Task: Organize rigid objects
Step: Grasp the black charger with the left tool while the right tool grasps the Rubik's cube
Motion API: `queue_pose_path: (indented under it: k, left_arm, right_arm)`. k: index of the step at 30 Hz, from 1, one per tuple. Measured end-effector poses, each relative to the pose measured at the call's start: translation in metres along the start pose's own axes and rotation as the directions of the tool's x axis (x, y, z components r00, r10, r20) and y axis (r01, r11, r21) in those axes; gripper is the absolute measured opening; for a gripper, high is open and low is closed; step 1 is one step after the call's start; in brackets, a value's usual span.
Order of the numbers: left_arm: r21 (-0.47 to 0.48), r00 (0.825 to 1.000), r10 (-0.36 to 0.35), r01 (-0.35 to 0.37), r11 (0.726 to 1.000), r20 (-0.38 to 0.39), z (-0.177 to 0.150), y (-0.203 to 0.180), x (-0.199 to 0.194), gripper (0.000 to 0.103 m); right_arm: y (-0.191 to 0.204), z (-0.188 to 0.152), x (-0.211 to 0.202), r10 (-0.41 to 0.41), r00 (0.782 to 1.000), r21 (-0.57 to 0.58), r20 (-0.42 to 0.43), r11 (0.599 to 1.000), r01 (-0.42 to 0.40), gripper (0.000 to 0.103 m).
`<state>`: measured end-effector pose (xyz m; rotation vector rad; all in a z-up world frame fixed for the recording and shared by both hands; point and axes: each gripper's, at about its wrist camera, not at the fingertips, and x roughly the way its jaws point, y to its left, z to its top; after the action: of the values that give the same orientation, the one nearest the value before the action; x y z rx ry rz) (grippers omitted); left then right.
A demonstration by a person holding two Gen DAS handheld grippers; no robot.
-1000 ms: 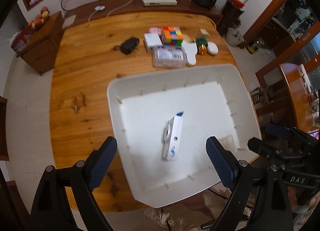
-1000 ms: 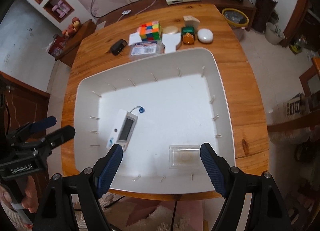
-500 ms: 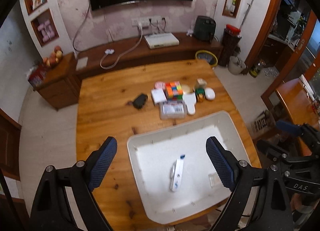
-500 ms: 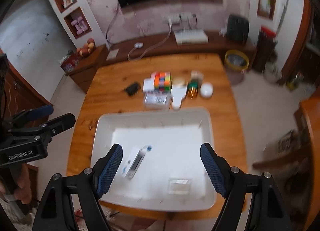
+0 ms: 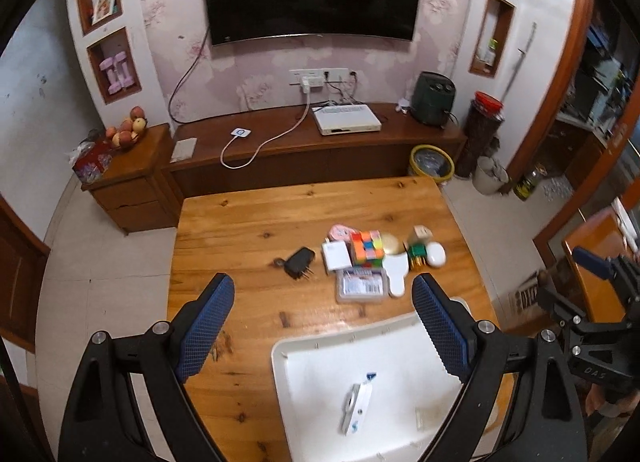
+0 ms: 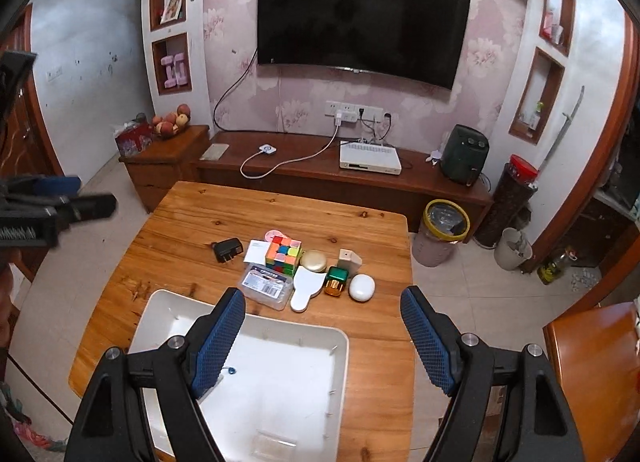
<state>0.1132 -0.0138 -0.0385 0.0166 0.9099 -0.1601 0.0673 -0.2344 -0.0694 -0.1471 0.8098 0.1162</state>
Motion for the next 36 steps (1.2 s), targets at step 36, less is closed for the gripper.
queue_pose_path:
  k: [36]
  left_arm:
    - [-0.333,0.892,0.039,-0.208,0.92,-0.45,0.006,0.092,0.283,0.092]
  right_arm:
    - [0.039,0.047,0.35,0.192,0.825,0.274,-0.531,0.961,-0.047,0.081]
